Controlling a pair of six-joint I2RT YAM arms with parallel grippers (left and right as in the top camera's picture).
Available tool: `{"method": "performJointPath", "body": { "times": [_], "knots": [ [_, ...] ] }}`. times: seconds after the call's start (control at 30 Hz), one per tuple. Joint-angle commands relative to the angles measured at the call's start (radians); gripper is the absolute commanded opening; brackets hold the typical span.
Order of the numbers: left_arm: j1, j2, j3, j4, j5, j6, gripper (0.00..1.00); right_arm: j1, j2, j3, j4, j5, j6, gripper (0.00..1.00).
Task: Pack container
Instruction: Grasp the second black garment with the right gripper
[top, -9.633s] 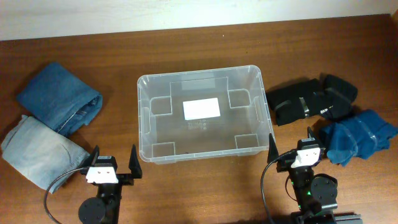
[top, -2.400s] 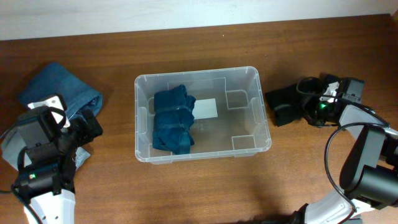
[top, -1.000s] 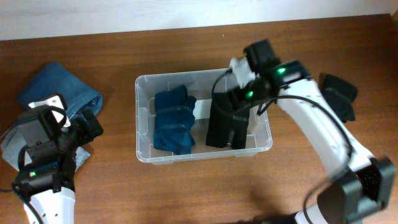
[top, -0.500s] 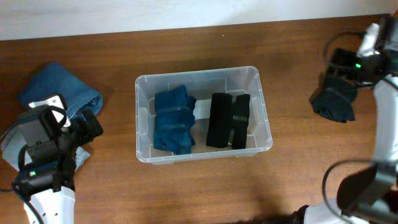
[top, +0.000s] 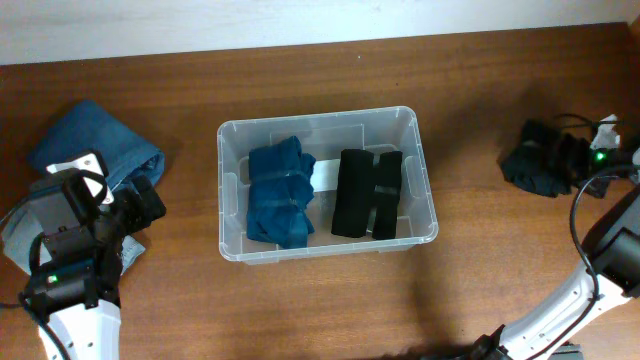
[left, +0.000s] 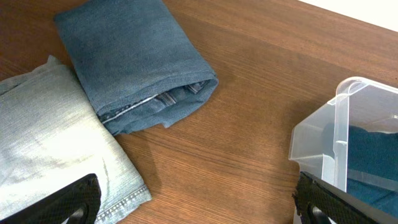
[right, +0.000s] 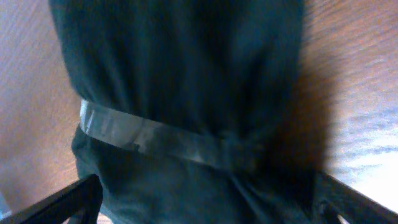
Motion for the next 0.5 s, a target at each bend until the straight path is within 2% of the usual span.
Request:
{"method": "performJointPath", "body": {
  "times": [0.0, 0.03, 0.07, 0.1, 0.13, 0.17, 0.23, 0.4, 0.47],
  "knots": [
    [0.003, 0.002, 0.019, 0.002, 0.012, -0.009, 0.99, 0.037, 0.050, -0.003, 0.010, -0.069, -0.029, 1.00],
    [0.003, 0.002, 0.019, 0.002, 0.011, -0.009, 0.99, 0.048, 0.056, -0.003, 0.013, -0.069, -0.029, 0.94],
    [0.003, 0.002, 0.019, 0.002, 0.011, -0.010, 0.99, 0.053, 0.058, -0.003, 0.013, -0.069, -0.029, 0.83],
    [0.003, 0.002, 0.019, 0.002, 0.011, -0.009, 0.99, 0.061, 0.058, -0.003, 0.013, -0.069, -0.029, 0.51],
    [0.003, 0.002, 0.019, 0.002, 0.011, -0.010, 0.99, 0.062, 0.058, -0.003, 0.012, -0.069, -0.029, 0.39],
    [0.003, 0.002, 0.019, 0.002, 0.012, -0.010, 0.99, 0.063, 0.058, -0.003, 0.010, -0.069, -0.029, 0.21],
    [0.003, 0.001, 0.019, 0.002, 0.018, -0.009, 0.99, 0.062, 0.058, -0.003, -0.009, -0.069, -0.028, 0.04],
    [0.003, 0.001, 0.019, 0.002, 0.019, -0.009, 0.99, 0.066, -0.015, 0.026, -0.060, -0.126, -0.023, 0.04],
    [0.003, 0.002, 0.019, 0.002, 0.019, -0.009, 0.99, 0.086, -0.116, 0.063, -0.096, -0.129, -0.023, 0.04]
  ]
}}
